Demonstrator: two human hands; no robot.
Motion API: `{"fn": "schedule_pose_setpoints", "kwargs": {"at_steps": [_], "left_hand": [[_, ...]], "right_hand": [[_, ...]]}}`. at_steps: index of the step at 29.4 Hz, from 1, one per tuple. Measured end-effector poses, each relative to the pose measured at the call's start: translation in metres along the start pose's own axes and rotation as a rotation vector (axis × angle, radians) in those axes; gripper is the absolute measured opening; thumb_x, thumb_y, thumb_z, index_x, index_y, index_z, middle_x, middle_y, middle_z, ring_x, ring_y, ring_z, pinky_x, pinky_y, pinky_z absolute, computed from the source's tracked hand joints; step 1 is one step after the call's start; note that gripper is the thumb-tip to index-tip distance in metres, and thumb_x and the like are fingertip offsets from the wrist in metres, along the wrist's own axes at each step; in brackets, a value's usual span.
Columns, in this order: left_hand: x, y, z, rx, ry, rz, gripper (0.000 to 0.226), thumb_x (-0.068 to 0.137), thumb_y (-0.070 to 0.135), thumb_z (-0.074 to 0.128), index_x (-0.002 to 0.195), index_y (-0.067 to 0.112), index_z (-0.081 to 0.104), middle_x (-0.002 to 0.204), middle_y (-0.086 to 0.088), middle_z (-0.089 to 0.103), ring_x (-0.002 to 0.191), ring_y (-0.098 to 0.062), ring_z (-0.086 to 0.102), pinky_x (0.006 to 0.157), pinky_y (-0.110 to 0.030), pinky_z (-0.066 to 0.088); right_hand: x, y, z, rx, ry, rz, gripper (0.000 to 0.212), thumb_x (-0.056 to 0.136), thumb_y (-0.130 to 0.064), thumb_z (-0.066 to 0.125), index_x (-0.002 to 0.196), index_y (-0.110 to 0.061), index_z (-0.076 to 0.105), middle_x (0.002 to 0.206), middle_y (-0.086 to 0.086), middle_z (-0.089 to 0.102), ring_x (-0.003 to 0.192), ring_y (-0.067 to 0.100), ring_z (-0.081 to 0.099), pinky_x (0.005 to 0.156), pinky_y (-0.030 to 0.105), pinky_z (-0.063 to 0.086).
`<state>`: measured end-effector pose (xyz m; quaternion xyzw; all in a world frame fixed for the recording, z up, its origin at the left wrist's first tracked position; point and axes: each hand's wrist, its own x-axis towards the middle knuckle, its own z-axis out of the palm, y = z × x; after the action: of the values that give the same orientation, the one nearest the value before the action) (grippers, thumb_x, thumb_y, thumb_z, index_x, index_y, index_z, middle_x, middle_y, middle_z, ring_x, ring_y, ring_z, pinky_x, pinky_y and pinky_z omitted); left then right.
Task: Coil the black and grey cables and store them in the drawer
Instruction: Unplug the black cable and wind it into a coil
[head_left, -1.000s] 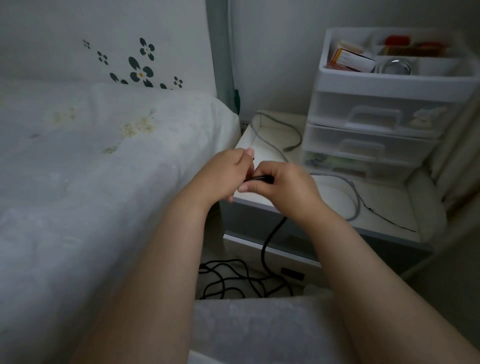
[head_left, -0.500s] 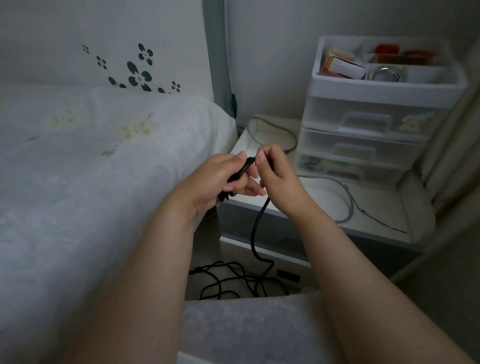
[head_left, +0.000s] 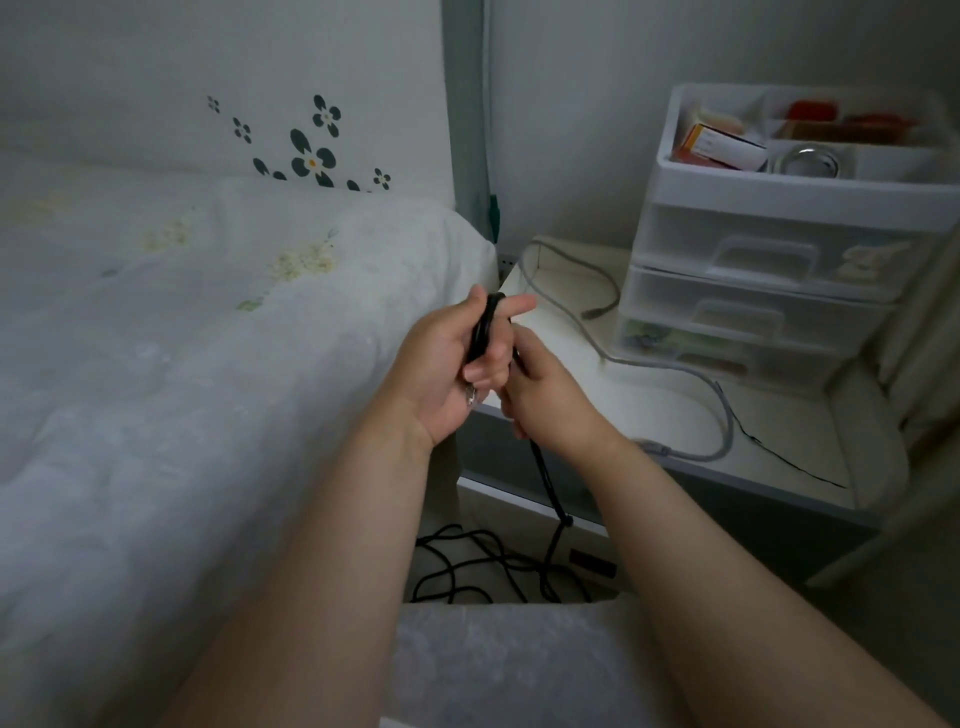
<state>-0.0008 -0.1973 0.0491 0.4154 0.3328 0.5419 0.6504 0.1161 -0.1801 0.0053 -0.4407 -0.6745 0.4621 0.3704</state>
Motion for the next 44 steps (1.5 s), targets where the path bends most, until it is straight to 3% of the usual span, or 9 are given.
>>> {"fn": "schedule_pose_setpoints", "kwargs": {"at_steps": [4, 9, 13, 18, 22, 26, 31, 38, 44], "left_hand": [[0.001, 0.007, -0.001, 0.144, 0.102, 0.114, 0.038, 0.104, 0.018, 0.029, 0.133, -0.002, 0.041, 0.108, -0.009, 0.072, 0.04, -0.005, 0.028, 0.044, -0.016, 0.031], [0.005, 0.008, -0.009, 0.479, 0.212, 0.168, 0.055, 0.105, 0.018, 0.031, 0.065, 0.018, 0.069, 0.07, 0.002, 0.073, 0.06, -0.014, 0.066, 0.069, -0.027, 0.052], [0.011, 0.003, -0.009, 0.687, 0.187, 0.132, 0.037, 0.105, 0.015, 0.028, 0.08, 0.004, 0.053, 0.068, 0.011, 0.07, 0.082, -0.018, 0.073, 0.084, -0.03, 0.057], [0.012, -0.001, -0.009, 1.073, 0.187, 0.082, 0.019, 0.105, 0.023, 0.027, 0.108, 0.017, 0.044, 0.094, 0.002, 0.071, 0.077, -0.012, 0.069, 0.079, -0.029, 0.053], [0.011, 0.0, -0.01, 1.306, 0.129, -0.002, 0.027, 0.104, 0.025, 0.028, 0.091, 0.013, 0.049, 0.086, 0.0, 0.072, 0.065, -0.01, 0.063, 0.071, -0.026, 0.047], [0.011, 0.0, -0.006, 1.18, 0.015, -0.077, 0.042, 0.104, 0.031, 0.025, 0.081, 0.012, 0.055, 0.051, 0.002, 0.056, 0.044, -0.015, 0.047, 0.056, -0.028, 0.04], [0.006, 0.006, -0.001, 0.859, -0.212, -0.208, 0.057, 0.095, 0.062, 0.017, 0.087, 0.026, 0.06, 0.051, 0.004, 0.032, 0.043, -0.008, 0.026, 0.046, -0.02, 0.029], [0.0, 0.003, -0.008, 0.712, -0.245, -0.185, 0.052, 0.103, 0.043, 0.023, 0.095, 0.009, 0.061, 0.046, 0.004, 0.032, 0.048, -0.017, 0.061, 0.054, -0.023, 0.048], [-0.003, 0.006, -0.01, 0.466, -0.273, -0.203, 0.047, 0.104, 0.036, 0.029, 0.084, 0.004, 0.057, 0.041, 0.005, 0.029, 0.03, -0.008, 0.024, 0.037, -0.019, 0.025]], "right_hand": [[-0.012, -0.002, 0.01, -0.222, -0.16, 0.078, 0.026, 0.1, -0.019, 0.037, 0.125, -0.016, 0.04, 0.074, -0.001, 0.059, 0.051, 0.003, 0.05, 0.049, 0.019, 0.039], [-0.018, -0.009, 0.009, -0.521, -0.119, -0.042, 0.028, 0.099, -0.033, 0.04, 0.112, -0.015, 0.057, 0.09, 0.003, 0.063, 0.084, 0.021, 0.058, 0.074, 0.037, 0.048], [-0.019, -0.009, 0.0, -0.555, -0.165, -0.062, 0.031, 0.099, -0.036, 0.039, 0.116, -0.019, 0.059, 0.107, 0.001, 0.067, 0.098, 0.019, 0.06, 0.083, 0.038, 0.048], [-0.019, -0.012, -0.017, -0.428, -0.144, -0.041, 0.032, 0.097, -0.036, 0.046, 0.085, -0.012, 0.063, 0.066, -0.003, 0.061, 0.064, 0.014, 0.062, 0.064, 0.028, 0.046], [-0.015, -0.008, -0.033, -0.168, -0.186, -0.054, 0.012, 0.094, -0.018, 0.056, 0.092, -0.009, 0.064, 0.074, 0.013, 0.057, 0.067, 0.022, 0.055, 0.075, 0.037, 0.051], [-0.011, -0.008, -0.04, 0.218, -0.038, -0.148, 0.02, 0.091, 0.002, 0.055, 0.1, -0.015, 0.059, 0.069, 0.005, 0.055, 0.066, 0.009, 0.054, 0.072, 0.019, 0.045], [-0.006, -0.008, -0.039, 0.322, 0.13, -0.206, 0.018, 0.086, 0.003, 0.062, 0.096, -0.011, 0.057, 0.063, 0.009, 0.052, 0.062, 0.013, 0.056, 0.07, 0.024, 0.052], [-0.001, -0.004, -0.035, 0.295, 0.128, -0.203, 0.013, 0.086, 0.001, 0.06, 0.079, -0.009, 0.055, 0.056, -0.008, 0.059, 0.059, 0.01, 0.055, 0.062, 0.021, 0.046], [0.001, 0.001, -0.038, 0.521, -0.02, -0.098, 0.012, 0.089, -0.022, 0.053, 0.088, -0.011, 0.057, 0.063, 0.001, 0.055, 0.066, 0.018, 0.051, 0.073, 0.031, 0.044]]}}
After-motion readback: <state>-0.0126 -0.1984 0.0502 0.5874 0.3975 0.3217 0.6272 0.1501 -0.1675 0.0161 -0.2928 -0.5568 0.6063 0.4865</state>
